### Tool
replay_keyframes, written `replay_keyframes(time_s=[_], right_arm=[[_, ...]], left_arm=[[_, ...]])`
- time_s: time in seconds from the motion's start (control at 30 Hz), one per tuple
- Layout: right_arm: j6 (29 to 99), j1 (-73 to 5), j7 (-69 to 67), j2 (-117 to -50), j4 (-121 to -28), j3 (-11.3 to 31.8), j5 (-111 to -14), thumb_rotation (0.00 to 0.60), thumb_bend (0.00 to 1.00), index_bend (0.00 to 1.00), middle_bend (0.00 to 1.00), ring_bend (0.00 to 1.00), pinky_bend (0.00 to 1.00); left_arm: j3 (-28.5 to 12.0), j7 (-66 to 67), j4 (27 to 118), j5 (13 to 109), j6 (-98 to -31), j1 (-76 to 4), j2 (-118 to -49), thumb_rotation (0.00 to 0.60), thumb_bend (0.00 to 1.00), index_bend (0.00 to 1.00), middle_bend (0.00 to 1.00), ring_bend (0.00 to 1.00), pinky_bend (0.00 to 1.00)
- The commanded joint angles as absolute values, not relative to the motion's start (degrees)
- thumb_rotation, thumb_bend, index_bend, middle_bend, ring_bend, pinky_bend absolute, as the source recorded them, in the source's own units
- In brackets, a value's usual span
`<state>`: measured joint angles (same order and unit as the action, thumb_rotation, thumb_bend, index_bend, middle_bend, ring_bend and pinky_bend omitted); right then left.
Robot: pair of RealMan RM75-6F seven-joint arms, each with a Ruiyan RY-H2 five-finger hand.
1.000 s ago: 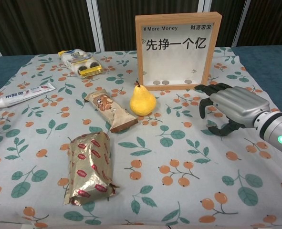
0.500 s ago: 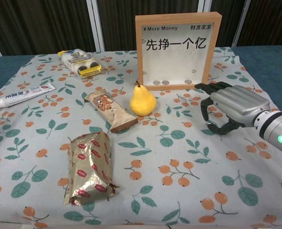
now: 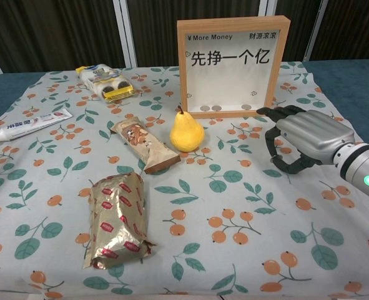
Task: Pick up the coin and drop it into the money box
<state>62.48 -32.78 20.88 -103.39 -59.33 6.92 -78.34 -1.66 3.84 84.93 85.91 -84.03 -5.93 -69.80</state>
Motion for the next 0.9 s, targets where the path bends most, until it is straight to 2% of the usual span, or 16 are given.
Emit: replay_keyframes(time_s=[0.03,0.3,0.57,0.73,0.9], right_arm=[[62.6,-32.7,21.0,-103.3,-59.5,7.0,-78.3,0.6,0.57,0.7,0.07,0.0,0.0],[65.2,-32.0,20.3,-100.8,-63.0,7.4,-79.4,0.6,0.58,0.71,0.07,0.0,0.0],[75.1,-29.9,18.7,-90.2,-78.8,9.6,-84.6,0.6,0.58,0.73,0.08,0.0,0.0],[77.4,-30.5,20.5,-83.5,-89.4,13.7,-85.1,0.6,0.58,0.73,0.08,0.0,0.0],[73.9,-35.2,25.9,-80.4,-94.6,21.9,-78.7,0.6,0.58,0.73,0.08,0.0,0.0]], left_arm=[[-1.7,3.8,84.9,85.8,-84.1,-5.9,-69.7,0.6,0.4,0.0,0.0,0.0,0.0],[-1.8,3.2,85.0,85.9,-84.8,-5.5,-69.4,0.6,0.4,0.0,0.0,0.0,0.0],[-2.0,2.1,85.0,86.1,-85.5,-5.3,-68.8,0.6,0.4,0.0,0.0,0.0,0.0],[-1.9,1.7,85.0,86.5,-85.7,-5.3,-68.8,0.6,0.4,0.0,0.0,0.0,0.0],[-1.8,1.6,85.0,87.0,-86.0,-5.3,-68.9,0.6,0.4,0.0,0.0,0.0,0.0]])
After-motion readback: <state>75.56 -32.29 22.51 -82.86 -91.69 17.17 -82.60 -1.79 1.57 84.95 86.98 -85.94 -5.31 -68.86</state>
